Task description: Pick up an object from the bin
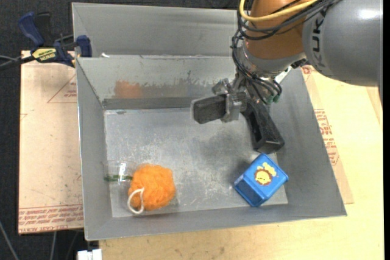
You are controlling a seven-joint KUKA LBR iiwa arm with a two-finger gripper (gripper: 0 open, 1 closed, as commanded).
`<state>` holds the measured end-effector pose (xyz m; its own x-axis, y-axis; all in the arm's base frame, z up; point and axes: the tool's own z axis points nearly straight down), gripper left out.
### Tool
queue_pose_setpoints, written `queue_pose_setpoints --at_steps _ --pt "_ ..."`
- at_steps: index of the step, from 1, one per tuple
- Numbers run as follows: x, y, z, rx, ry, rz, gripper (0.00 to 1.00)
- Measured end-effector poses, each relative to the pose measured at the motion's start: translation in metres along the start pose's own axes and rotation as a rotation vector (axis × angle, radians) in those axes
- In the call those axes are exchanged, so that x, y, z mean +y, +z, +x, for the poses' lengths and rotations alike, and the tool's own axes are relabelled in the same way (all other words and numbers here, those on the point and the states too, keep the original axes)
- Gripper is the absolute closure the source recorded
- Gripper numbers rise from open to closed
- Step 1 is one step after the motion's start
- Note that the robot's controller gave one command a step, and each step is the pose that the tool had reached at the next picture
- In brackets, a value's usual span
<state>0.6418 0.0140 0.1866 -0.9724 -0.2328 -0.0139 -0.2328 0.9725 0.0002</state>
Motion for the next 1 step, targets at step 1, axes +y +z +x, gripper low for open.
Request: queue_pose_setpoints --at_steps 1 --pt "-0.0034 -0.1494 0.0115 -0.006 0.011 0.001 1.00"
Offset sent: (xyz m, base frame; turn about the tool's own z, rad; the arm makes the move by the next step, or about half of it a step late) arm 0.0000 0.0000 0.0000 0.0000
